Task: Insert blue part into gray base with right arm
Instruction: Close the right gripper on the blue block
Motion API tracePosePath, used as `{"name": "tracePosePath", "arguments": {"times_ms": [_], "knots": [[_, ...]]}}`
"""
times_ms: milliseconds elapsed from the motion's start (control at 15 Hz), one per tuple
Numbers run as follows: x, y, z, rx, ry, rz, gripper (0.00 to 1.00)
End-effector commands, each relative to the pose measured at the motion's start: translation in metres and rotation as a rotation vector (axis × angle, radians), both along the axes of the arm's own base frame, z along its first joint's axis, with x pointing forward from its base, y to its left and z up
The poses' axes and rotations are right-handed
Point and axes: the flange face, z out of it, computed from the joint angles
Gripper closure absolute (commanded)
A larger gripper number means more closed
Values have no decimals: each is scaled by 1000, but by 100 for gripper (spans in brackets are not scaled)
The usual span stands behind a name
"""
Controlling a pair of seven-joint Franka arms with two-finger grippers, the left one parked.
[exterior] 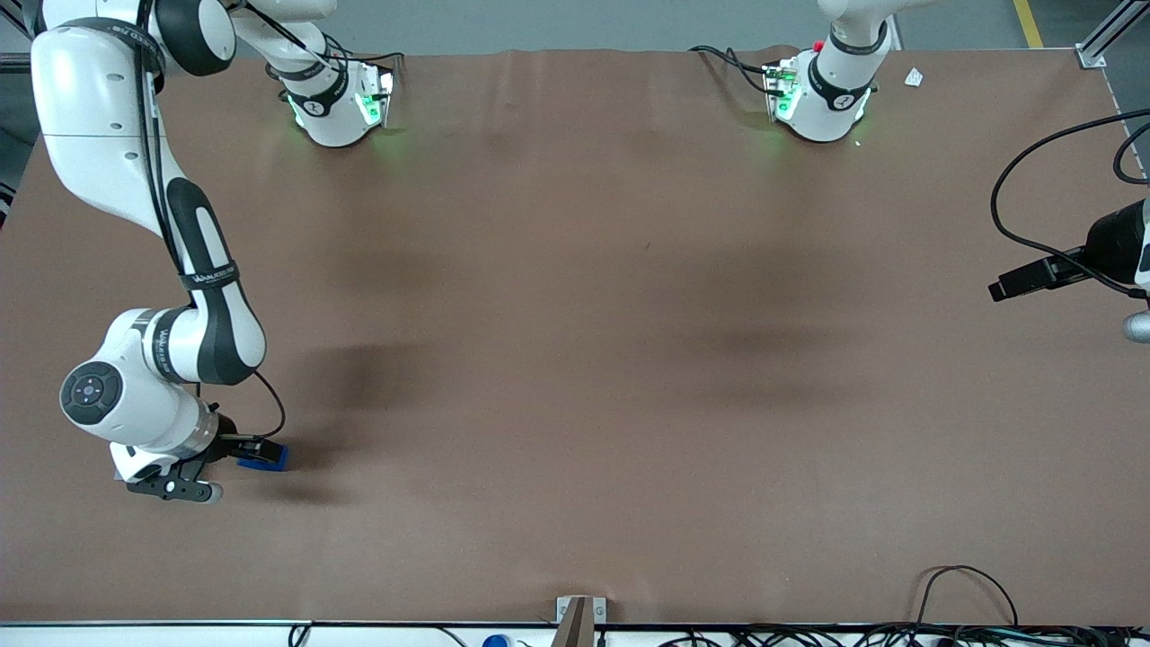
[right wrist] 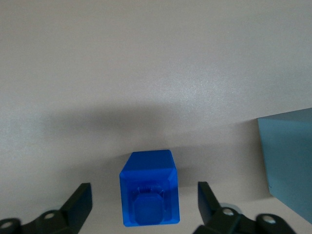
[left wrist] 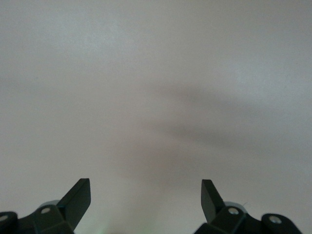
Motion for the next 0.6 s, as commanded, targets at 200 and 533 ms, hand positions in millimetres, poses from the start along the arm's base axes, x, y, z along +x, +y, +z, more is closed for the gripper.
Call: {"name": "tracePosePath", "arguments": {"times_ms": [200,533], "knots": [[3,-4,-8,5,-26,0,25],[2,-8,-12,5,-22,0,43]]}}
